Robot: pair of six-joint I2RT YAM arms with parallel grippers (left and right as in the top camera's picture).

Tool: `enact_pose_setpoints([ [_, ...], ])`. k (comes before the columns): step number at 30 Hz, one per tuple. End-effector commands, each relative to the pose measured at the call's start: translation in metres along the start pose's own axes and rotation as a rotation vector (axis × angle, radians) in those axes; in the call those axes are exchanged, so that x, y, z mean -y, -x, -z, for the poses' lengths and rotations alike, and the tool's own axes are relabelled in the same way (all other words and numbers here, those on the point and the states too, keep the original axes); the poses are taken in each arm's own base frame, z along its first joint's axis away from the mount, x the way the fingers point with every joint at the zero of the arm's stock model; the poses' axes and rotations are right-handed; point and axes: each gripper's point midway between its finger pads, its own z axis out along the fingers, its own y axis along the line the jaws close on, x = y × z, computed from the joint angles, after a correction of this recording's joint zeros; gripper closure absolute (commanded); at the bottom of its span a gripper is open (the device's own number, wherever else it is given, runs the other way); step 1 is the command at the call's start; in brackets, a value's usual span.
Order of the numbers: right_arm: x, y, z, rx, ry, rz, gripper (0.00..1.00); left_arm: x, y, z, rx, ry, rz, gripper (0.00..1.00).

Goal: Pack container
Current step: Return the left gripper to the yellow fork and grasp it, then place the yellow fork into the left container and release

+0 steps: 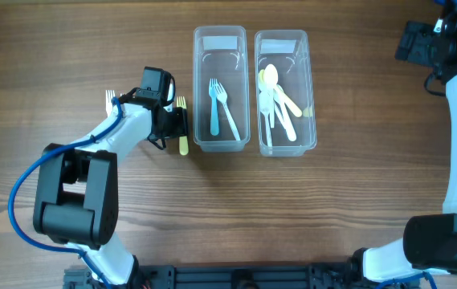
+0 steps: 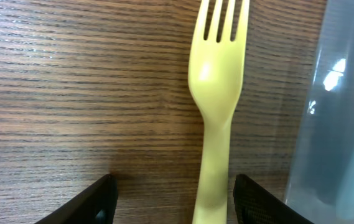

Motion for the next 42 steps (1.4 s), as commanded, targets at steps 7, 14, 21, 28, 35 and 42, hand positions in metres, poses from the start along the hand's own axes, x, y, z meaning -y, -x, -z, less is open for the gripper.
enact_pose_setpoints([
  [7,0.002,0.003,0.0,0.007,-0.016,-0.012,0.0,-0.026,-0.016,-0.009,-0.049,0.132,0.051,0.38],
  [14,0.002,0.003,0.0,0.007,-0.016,-0.012,0.0,-0.041,-0.021,-0.006,-0.06,0.212,0.051,0.36],
  [21,0.002,0.003,0.0,0.007,-0.015,-0.012,0.0,-0.041,-0.021,-0.006,-0.06,0.211,0.05,0.44],
  [28,0.002,0.003,0.0,0.007,-0.016,-0.012,0.0,-0.037,-0.02,-0.007,-0.06,0.193,0.051,0.69],
  [35,0.002,0.003,0.0,0.007,-0.016,-0.012,0.0,-0.034,-0.012,-0.005,-0.037,0.183,0.051,0.92],
  [42,0.002,0.003,0.0,0.007,-0.016,-0.012,0.0,-0.024,0.017,0.021,0.02,0.174,0.049,0.96],
])
